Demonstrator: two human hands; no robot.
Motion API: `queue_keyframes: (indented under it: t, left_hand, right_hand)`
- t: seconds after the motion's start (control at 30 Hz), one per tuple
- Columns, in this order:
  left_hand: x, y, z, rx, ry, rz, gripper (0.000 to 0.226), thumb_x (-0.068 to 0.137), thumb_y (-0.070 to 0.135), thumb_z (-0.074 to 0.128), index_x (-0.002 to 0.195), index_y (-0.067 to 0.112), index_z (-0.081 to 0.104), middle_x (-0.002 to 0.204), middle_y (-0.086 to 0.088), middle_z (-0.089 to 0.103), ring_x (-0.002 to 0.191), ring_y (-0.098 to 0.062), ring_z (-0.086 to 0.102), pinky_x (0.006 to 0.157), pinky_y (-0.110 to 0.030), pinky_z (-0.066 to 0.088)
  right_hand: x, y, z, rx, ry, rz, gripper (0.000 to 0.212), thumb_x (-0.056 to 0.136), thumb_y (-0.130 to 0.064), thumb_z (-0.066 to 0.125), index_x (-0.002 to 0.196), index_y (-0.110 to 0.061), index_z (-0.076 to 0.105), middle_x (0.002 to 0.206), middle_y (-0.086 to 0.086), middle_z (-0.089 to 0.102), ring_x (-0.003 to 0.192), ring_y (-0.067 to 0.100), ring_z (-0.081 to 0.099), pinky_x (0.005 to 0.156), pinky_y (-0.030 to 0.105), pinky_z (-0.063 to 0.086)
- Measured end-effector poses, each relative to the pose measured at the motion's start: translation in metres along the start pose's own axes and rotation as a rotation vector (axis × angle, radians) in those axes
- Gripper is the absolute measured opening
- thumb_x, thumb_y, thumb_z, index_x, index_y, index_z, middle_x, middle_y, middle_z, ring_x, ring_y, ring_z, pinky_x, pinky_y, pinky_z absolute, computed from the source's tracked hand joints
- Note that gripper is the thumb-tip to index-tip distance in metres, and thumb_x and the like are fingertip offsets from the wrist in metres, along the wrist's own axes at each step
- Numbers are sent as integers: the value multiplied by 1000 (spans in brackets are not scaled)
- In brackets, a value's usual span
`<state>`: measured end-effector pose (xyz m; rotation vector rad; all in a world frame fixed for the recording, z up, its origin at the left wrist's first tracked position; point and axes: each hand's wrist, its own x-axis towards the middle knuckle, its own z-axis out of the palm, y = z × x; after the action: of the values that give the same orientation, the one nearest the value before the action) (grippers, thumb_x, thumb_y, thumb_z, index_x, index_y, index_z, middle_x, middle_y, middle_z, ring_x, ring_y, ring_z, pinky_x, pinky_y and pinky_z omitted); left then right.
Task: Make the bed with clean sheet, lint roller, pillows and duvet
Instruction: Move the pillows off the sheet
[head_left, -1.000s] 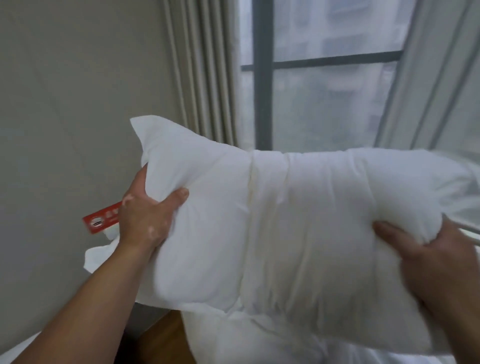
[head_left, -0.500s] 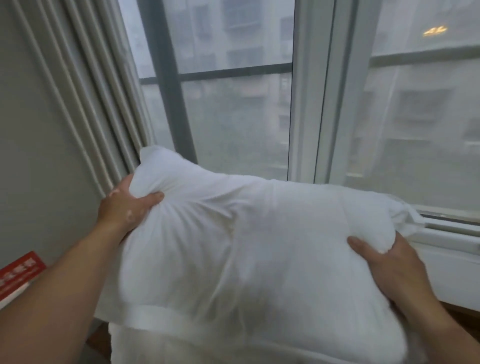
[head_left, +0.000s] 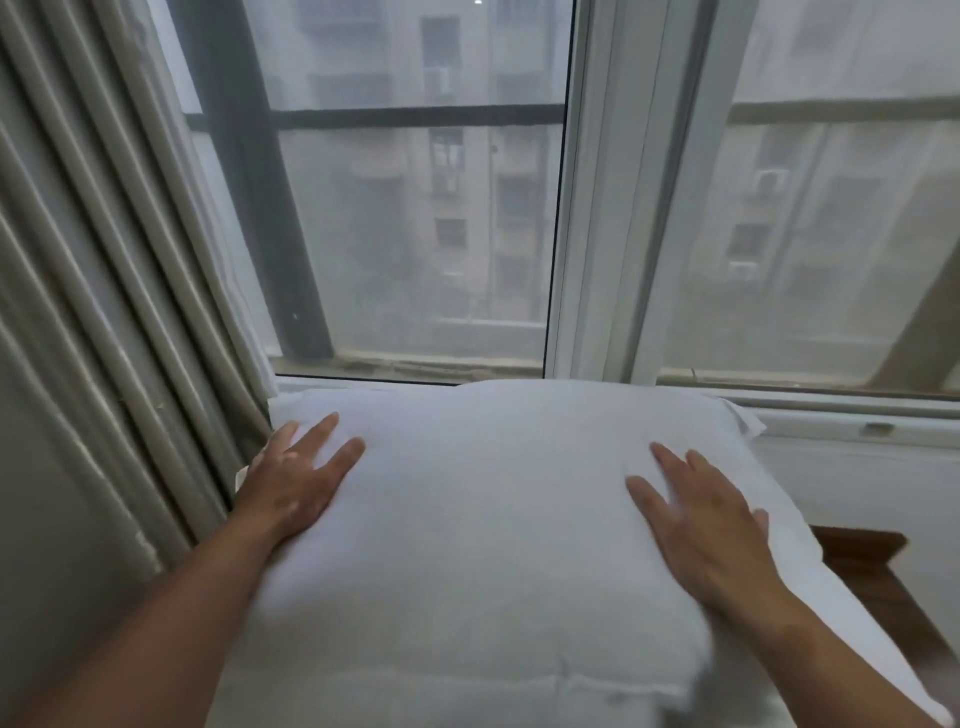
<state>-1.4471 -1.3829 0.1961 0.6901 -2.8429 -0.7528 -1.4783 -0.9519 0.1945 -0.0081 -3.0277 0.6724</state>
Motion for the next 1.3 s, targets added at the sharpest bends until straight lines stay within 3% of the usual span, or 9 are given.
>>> queue_keyframes:
  t: [0.13, 0.4, 0.53, 0.7, 0.83, 0.93, 1.03, 1.17, 1.3]
  left_hand:
    - [24, -5, 24, 29, -14, 5, 92, 58, 104, 13, 142, 66, 21, 164, 8, 17, 150, -23, 21, 120, -49, 20]
    - [22, -36, 73, 21, -111, -63, 75, 68, 98, 11, 138, 72, 8, 163, 20, 5, 151, -22, 7, 115, -60, 16]
    - [16, -40, 67, 14, -89, -62, 76, 70, 96, 16, 141, 68, 14, 163, 18, 7, 151, -21, 7, 117, -58, 16]
    - [-1, -52, 50, -14, 29, -63, 95, 63, 101, 11, 147, 57, 24, 164, 7, 15, 151, -18, 11, 122, -47, 14]
    - [-56, -60, 35, -74, 125, -99, 91, 70, 90, 21, 150, 47, 29, 164, 2, 20, 150, -20, 19, 122, -40, 17]
    - [-120, -76, 40, -109, 174, -156, 86, 73, 87, 23, 149, 48, 29, 162, 7, 23, 148, -17, 23, 121, -39, 21]
    - [-201, -88, 57, -136, 233, -271, 83, 78, 81, 28, 151, 41, 33, 161, 5, 27, 148, -12, 21, 120, -33, 17]
    - [-316, -98, 96, -263, 279, -528, 64, 94, 61, 47, 149, 29, 40, 154, -1, 40, 144, -16, 32, 116, -26, 21]
    - [-439, -103, 151, -402, 258, -866, 71, 92, 68, 44, 152, 32, 33, 156, -2, 39, 143, -21, 35, 117, -36, 29]
  right_hand:
    - [0, 8, 29, 12, 31, 41, 82, 78, -86, 6, 152, -51, 8, 166, -4, 15, 152, 25, 17, 119, 63, 15]
    - [-10, -2, 77, 10, 48, 34, 79, 83, -80, 9, 155, -48, 7, 167, -1, 8, 153, 24, 10, 121, 59, 15]
    - [-17, -6, 69, 12, 62, 25, 77, 84, -80, 12, 154, -49, 10, 166, 0, 12, 152, 26, 13, 120, 58, 17]
    - [-30, -13, 44, -47, 87, -37, 66, 95, -69, 26, 154, -39, 22, 164, 2, 22, 150, 27, 22, 121, 55, 20]
    - [-60, -31, 37, 44, 214, -292, 59, 90, -52, 39, 137, -21, 58, 150, 8, 49, 139, 27, 42, 115, 54, 33]
    - [-98, -47, 51, 149, 218, -572, 57, 83, -53, 48, 124, -20, 69, 140, 5, 57, 133, 24, 50, 114, 53, 30]
    - [-132, -60, 67, 234, 199, -909, 39, 82, -43, 58, 110, -23, 75, 130, 2, 64, 128, 21, 55, 113, 56, 32]
    - [-166, -67, 95, 349, -57, -1234, 26, 82, -32, 63, 102, -21, 76, 116, -3, 67, 115, 20, 61, 102, 45, 43]
    - [-203, -60, 141, 235, -372, -1396, 27, 82, -33, 67, 106, -25, 74, 110, -11, 68, 103, 13, 61, 91, 33, 46]
